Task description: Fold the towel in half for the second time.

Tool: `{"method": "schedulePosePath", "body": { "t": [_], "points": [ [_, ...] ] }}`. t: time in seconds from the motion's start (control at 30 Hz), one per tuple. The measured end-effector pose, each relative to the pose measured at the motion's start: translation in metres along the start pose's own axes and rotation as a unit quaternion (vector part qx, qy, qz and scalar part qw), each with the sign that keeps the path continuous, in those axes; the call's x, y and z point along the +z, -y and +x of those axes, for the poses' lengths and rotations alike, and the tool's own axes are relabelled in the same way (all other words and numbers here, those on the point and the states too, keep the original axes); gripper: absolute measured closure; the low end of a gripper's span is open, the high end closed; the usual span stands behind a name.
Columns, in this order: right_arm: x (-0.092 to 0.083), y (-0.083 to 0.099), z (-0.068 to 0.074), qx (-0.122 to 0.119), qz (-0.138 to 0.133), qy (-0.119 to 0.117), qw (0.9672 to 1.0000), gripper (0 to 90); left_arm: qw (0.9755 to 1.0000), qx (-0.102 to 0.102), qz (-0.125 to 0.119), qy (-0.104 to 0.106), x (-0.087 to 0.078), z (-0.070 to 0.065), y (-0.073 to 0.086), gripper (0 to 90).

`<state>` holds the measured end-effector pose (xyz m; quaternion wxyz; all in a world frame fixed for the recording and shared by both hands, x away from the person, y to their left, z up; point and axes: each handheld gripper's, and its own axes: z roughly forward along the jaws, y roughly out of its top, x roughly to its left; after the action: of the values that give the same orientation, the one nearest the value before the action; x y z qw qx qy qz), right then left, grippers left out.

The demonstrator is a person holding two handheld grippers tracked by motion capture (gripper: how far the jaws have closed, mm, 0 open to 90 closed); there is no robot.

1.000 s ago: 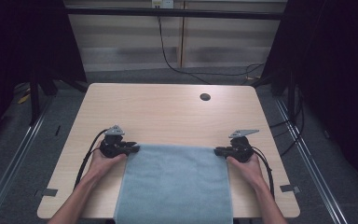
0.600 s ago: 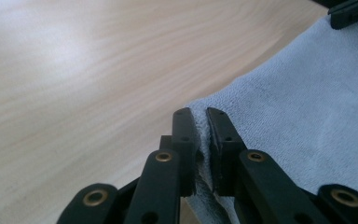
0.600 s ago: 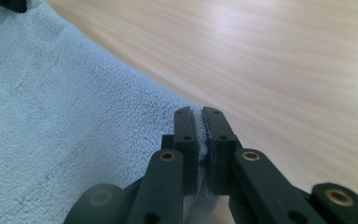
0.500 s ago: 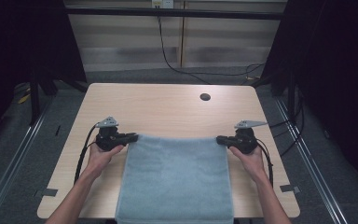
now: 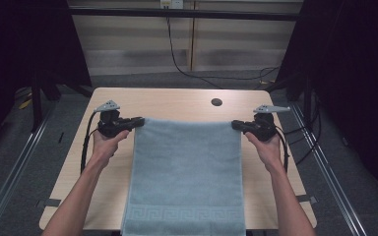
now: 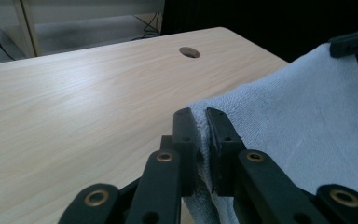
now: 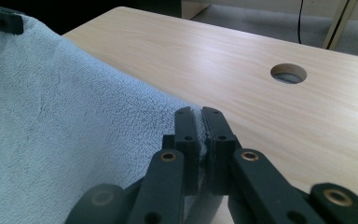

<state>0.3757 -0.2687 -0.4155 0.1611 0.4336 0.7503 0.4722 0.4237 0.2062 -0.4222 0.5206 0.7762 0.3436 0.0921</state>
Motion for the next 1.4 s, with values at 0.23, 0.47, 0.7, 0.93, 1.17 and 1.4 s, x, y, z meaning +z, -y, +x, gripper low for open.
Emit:
{"method": "schedulePosePath", "body": {
  "t": [0.23,0.47,0.7,0.93,1.17,1.4],
  "points": [
    [-0.002,-0.023,-0.005,-0.011,-0.007,0.010,0.9999,86.6,0.9992,-0.021,-0.034,0.008,-0.002,0.006,-0.016,83.4],
    [-0.017,-0.053,-0.005,-0.023,-0.038,0.022,0.9988,86.8,0.9977,0.008,-0.067,0.001,-0.017,-0.004,-0.048,83.6],
    [-0.029,-0.034,0.007,-0.030,-0.049,0.000,0.9984,86.8,0.9977,0.031,-0.058,0.013,-0.028,-0.015,-0.036,83.6],
    [-0.050,-0.013,0.021,-0.033,-0.064,-0.025,0.9971,86.8,0.9961,0.053,-0.065,0.026,-0.053,-0.040,-0.015,83.5],
    [-0.068,0.002,0.041,-0.045,-0.065,-0.042,0.9960,86.7,0.9960,0.059,-0.057,0.035,-0.070,-0.056,0.006,83.4],
    [-0.075,0.032,0.060,-0.047,-0.045,-0.055,0.9964,86.4,0.9975,0.045,-0.038,0.039,-0.076,-0.064,0.036,83.2]
  ]
}}
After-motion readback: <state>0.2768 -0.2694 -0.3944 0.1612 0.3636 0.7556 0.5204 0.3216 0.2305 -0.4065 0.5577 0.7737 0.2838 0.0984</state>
